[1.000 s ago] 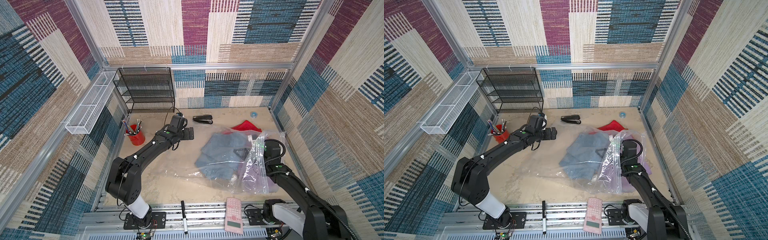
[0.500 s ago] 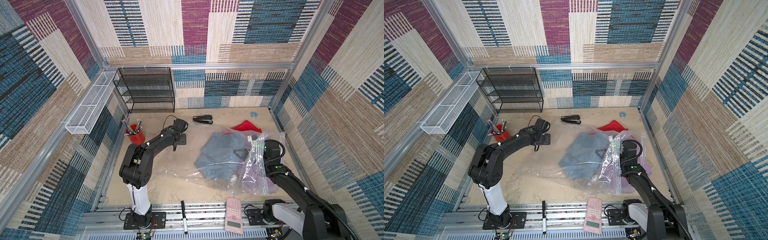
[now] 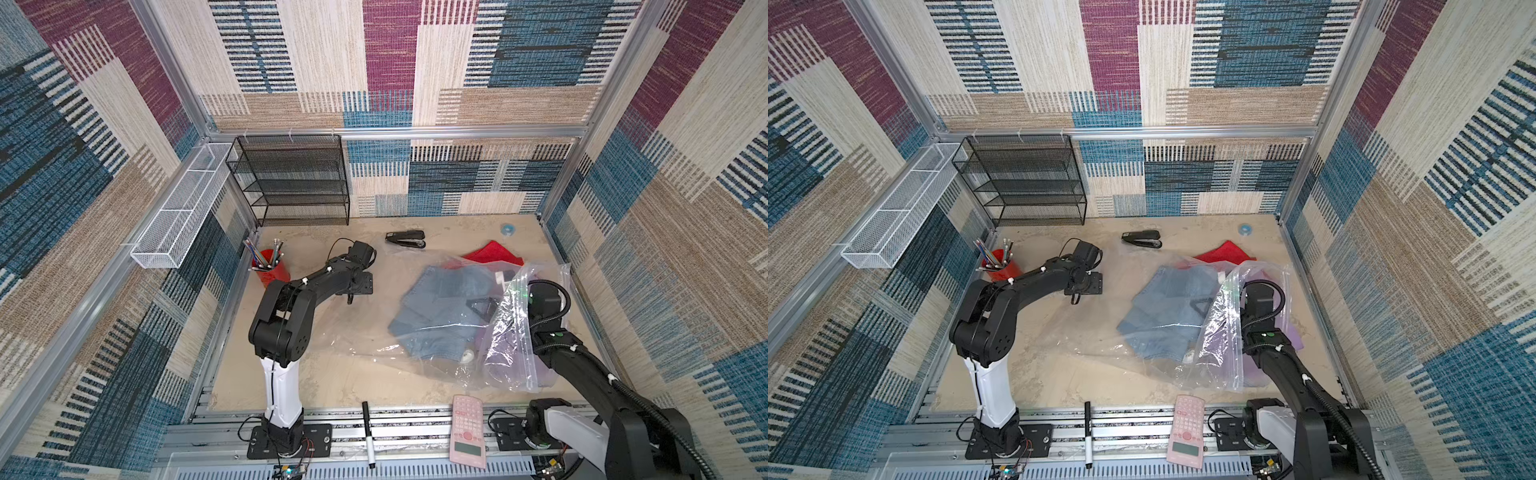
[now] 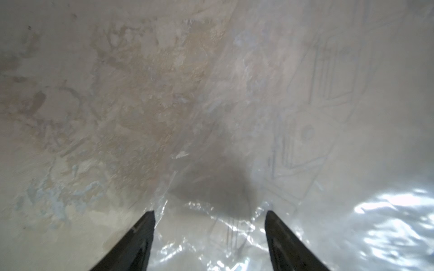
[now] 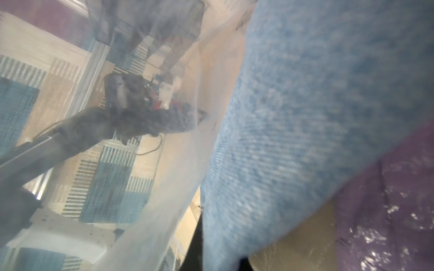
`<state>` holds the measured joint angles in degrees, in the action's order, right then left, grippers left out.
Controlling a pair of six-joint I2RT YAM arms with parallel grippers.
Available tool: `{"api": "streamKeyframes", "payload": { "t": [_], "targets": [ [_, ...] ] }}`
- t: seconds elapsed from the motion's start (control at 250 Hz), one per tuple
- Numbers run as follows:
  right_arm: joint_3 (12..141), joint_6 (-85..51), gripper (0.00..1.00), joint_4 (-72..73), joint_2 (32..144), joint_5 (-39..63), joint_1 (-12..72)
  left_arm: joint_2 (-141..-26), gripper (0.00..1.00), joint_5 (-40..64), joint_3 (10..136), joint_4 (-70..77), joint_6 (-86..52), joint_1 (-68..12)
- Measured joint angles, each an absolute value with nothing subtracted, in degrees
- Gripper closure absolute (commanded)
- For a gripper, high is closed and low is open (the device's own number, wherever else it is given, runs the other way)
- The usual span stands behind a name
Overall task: Take the trousers out of the vacuum bag
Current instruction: Take out the trousers from the vacuum bag.
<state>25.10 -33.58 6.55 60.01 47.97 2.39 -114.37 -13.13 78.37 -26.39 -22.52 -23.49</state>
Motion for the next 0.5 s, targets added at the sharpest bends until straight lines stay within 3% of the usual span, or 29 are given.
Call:
{"api": "streamKeyframes", "payload": {
  "t": [0.28,0.5],
  "targets": [
    [25.10,-33.61,0.97,6.52,59.96,47.97,2.37,-116.79,0.99,-13.23,79.35,-24.80,-22.74,-23.35],
    [25.21,-33.58,0.97,6.37,60.31,47.97,2.26,-117.56,1.00,-14.63,79.64,-23.55,-22.76,-23.03]
  ]
}}
